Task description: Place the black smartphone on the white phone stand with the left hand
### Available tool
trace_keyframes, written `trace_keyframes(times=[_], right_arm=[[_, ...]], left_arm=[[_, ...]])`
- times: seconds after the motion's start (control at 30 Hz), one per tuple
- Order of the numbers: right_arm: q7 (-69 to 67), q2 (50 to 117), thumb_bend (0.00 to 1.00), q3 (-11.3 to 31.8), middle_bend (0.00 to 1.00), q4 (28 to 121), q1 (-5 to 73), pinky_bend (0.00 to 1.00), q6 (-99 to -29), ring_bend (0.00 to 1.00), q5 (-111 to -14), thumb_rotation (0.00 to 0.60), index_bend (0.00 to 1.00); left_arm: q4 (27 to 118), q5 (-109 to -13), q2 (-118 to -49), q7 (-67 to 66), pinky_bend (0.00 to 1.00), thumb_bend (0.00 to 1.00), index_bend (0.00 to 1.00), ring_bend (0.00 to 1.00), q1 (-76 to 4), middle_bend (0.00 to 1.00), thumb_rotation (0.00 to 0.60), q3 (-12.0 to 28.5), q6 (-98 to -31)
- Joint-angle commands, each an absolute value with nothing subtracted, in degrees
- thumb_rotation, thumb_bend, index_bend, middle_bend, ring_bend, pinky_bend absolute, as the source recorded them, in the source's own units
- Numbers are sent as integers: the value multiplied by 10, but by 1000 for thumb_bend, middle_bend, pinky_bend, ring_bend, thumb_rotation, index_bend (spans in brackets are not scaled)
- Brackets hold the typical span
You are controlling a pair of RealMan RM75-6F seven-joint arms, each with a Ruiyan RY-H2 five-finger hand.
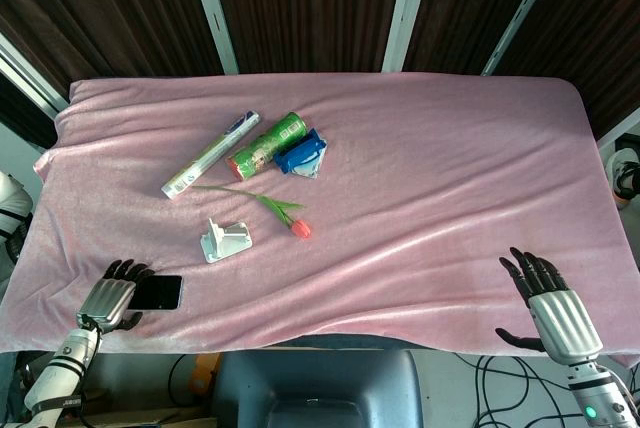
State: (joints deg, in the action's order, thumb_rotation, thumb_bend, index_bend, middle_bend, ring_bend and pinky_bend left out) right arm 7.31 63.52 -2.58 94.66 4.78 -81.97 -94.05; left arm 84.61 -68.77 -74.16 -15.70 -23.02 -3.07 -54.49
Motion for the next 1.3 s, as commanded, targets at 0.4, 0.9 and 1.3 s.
trace_keyframes(times=[0.4,0.9,1.3], right_arm=[[72,636,250,-27,0,947,49,217,-821,0,-946,600,0],[73,636,250,-27,0,948,49,216,-820,0,-945,600,0],[70,635,250,-27,0,948,48,217,-821,0,-945,600,0]], left_arm=[[842,-687,-746,-161,0,314,282,83,-227,281,600,-29,-549],[827,-672,-755,-183,0,321,616,300,-231,627,600,-28,-539],[808,-742,-755,-100,81,362,888,527,-192,884,600,-17,-643]])
